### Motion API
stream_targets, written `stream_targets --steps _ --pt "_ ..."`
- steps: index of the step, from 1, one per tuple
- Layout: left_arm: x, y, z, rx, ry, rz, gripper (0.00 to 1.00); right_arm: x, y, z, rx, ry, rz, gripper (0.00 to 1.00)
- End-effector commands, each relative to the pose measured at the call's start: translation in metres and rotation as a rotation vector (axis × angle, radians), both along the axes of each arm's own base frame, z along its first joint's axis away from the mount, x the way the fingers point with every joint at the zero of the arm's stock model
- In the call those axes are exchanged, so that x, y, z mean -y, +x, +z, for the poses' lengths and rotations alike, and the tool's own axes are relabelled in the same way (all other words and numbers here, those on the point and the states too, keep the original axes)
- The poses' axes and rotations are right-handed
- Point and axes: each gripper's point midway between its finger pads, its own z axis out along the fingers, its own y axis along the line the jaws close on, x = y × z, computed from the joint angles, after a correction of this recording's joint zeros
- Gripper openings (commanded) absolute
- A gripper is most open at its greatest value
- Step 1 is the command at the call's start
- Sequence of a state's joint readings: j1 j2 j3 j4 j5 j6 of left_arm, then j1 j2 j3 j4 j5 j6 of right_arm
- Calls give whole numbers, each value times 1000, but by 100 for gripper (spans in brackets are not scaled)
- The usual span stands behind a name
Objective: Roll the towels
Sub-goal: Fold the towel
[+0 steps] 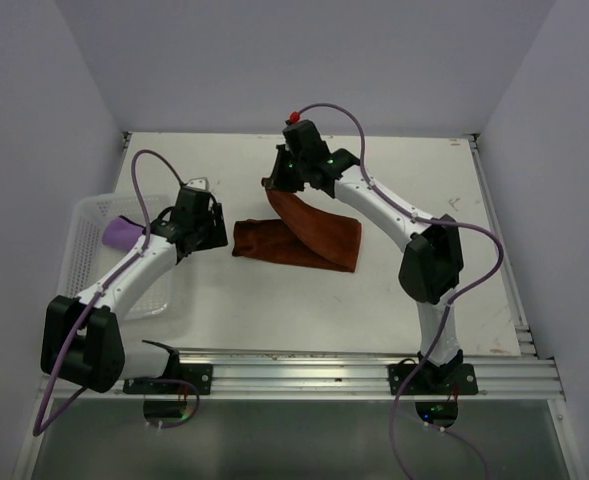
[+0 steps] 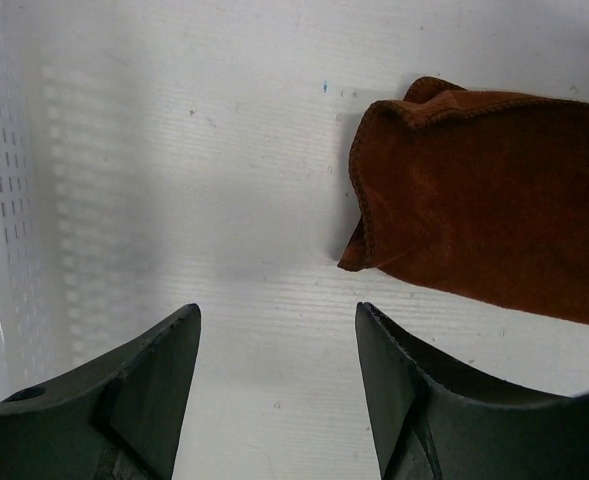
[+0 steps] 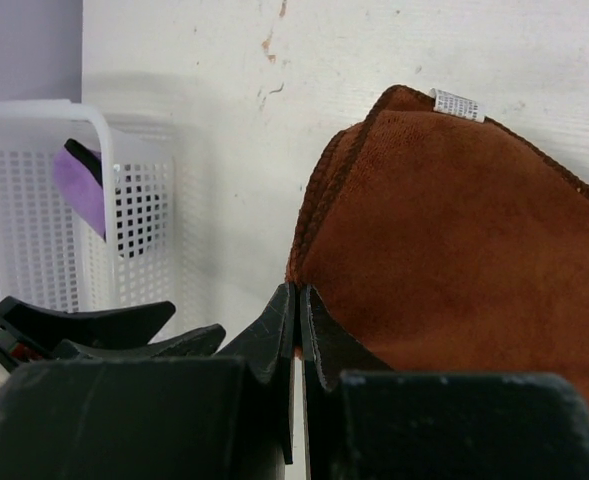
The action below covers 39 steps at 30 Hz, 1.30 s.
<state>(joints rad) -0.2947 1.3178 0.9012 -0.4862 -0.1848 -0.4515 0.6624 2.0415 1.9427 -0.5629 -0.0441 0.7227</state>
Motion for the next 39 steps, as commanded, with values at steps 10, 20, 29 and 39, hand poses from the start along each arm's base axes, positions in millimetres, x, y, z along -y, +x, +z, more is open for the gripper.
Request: stream_targets --steps 10,20,29,39 --pt "-1 3 13 56 -11 -14 67 -40 -25 13 24 41 93 0" --pt "-3 3 14 59 -1 -5 67 -63 -42 -9 -14 30 146 0" --pt "-5 3 16 68 1 1 67 -90 -63 -43 -67 19 206 0" --pt "-9 3 25 100 7 24 68 -96 -68 -52 -99 22 222 37"
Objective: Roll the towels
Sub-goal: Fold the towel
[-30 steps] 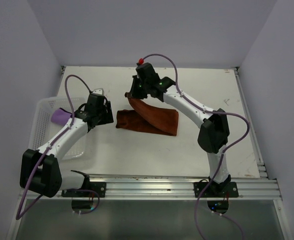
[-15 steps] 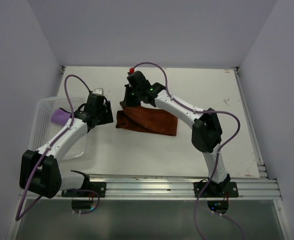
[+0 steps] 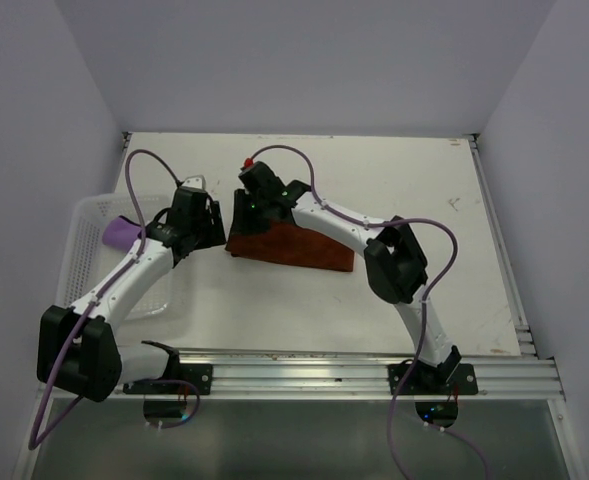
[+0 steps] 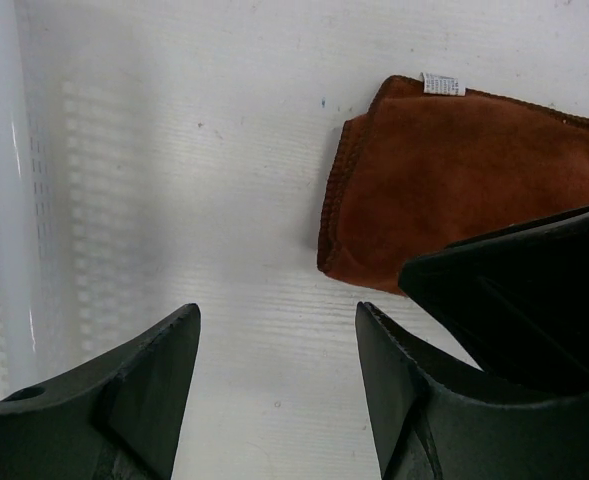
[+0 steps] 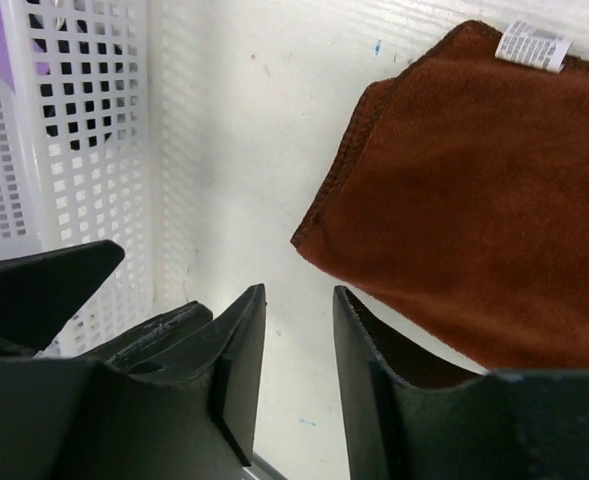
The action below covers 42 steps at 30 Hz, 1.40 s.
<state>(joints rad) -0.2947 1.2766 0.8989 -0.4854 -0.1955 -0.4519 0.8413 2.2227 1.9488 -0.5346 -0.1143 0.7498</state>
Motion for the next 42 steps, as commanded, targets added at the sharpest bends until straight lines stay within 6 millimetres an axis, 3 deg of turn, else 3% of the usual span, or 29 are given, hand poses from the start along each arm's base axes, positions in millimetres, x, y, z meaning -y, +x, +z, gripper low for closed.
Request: stream_targets --steps 1,7,10,11,12,14,15,17,19,20,21,22,23,25,26,29,33,42 --pt "-8 3 13 63 12 20 68 -6 7 44 58 85 7 38" --pt "-9 3 16 75 15 25 68 22 24 63 77 94 -51 43" --pt "-9 3 16 76 14 25 68 56 33 77 106 81 -107 43" --pt "-9 3 16 76 13 24 68 74 39 95 131 96 -139 43" --pt "-9 3 16 76 13 24 68 90 34 83 110 66 -158 43" --pt "-8 3 16 75 10 21 68 124 40 81 118 40 -227 43" --pt "-7 3 15 74 8 19 68 144 29 82 118 26 -248 43" --pt "-5 3 14 71 3 10 68 176 27 79 120 -2 -300 42" --pt "-4 3 12 63 -1 3 68 206 7 68 99 -38 -337 43" --pt "-4 3 11 60 0 2 68 227 -2 46 56 -80 -371 43" --pt "-3 3 10 59 -3 -1 68 238 -9 40 41 -93 -387 43" --pt "-2 3 9 55 -8 -6 68 247 -16 47 50 -72 -410 44" --pt "-1 3 8 53 -7 -8 68 266 -27 25 -1 -91 -439 45" --pt "-1 4 7 50 -3 -6 68 281 -37 21 -13 -67 -472 45" --pt "-1 4 6 48 -3 -6 68 294 -43 7 -41 -75 -499 45" --pt "0 3 6 50 -6 -10 68 304 -50 -4 -72 -53 -511 45" --pt "0 4 7 56 -4 -12 67 302 -59 -28 -128 -42 -497 45" --pt "5 5 22 80 -14 -11 67 289 -50 -60 -191 -16 -483 45"
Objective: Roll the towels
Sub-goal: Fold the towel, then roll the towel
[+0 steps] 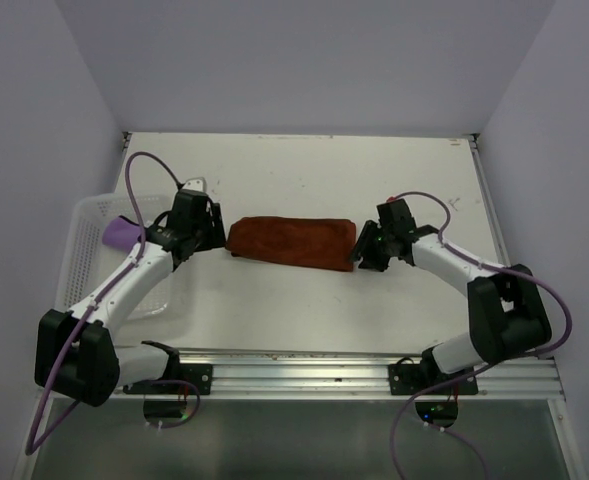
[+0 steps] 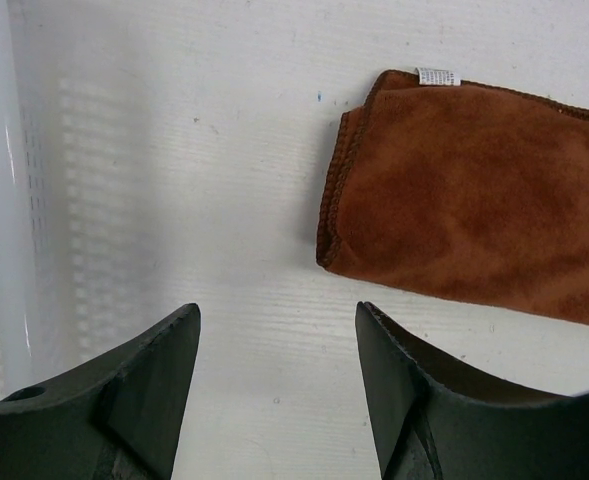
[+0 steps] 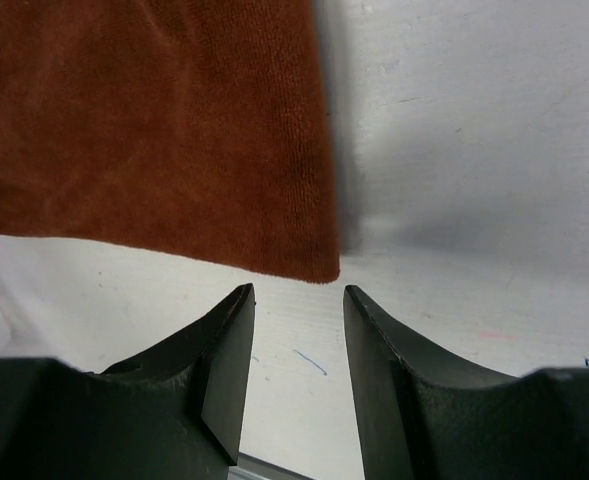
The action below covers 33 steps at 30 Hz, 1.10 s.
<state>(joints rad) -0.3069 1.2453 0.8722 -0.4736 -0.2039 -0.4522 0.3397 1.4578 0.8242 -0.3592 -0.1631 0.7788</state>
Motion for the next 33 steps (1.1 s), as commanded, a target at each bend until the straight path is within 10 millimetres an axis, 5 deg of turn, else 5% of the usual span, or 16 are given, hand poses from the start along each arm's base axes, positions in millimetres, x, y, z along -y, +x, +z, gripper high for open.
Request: stream_targets --steps 1,10,12,16,21,33 --pt "4 12 25 71 -17 -3 67 -10 11 -6 9 41 5 45" --pt "5 15 34 83 -22 0 67 -13 10 -29 -33 46 9 45" --pt "7 17 34 85 -26 -3 67 -12 7 -31 -38 47 5 38" --pt "14 24 38 92 -41 -17 67 -7 -2 -36 -45 31 7 9" --pt "33 36 43 104 -71 -58 67 0 -19 -35 -44 17 18 0" --pt "180 17 17 51 -236 -359 68 47 -76 -19 -7 -129 -24 0"
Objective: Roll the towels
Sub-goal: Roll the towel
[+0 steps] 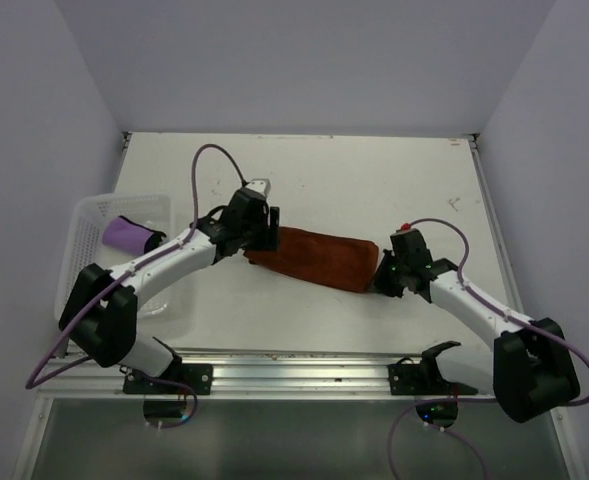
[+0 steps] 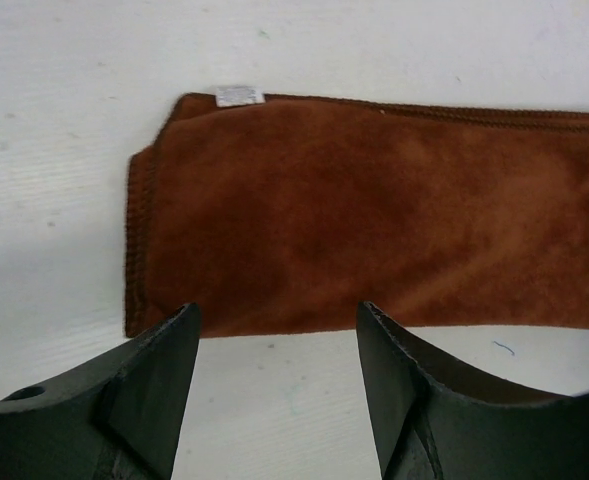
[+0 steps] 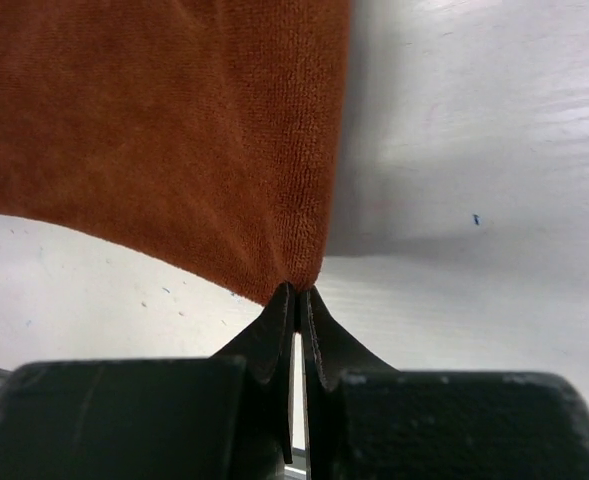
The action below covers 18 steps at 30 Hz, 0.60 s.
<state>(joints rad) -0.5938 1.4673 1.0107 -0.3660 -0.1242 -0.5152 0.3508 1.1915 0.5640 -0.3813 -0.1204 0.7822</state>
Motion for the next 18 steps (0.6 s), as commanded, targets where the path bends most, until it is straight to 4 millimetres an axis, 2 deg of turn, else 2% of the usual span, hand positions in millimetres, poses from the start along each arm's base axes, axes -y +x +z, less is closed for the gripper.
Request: stream_targets --steps 1,3,7,14,15,18 --pt "62 4 19 33 -150 -97 67 22 -12 3 5 -100 -11 0" --pt "85 1 15 4 -178 -127 66 22 -11 3 14 -104 -5 0" --pt "126 -16 16 3 -214 -196 65 8 -2 3 2 -51 9 0" --pt "156 -42 13 28 -258 -243 66 -6 10 14 20 -24 26 0" --pt "157 -49 6 12 -263 -252 66 -7 11 14 16 -19 23 0" --pt "175 -66 2 -9 -353 -312 49 -14 15 18 25 11 21 0"
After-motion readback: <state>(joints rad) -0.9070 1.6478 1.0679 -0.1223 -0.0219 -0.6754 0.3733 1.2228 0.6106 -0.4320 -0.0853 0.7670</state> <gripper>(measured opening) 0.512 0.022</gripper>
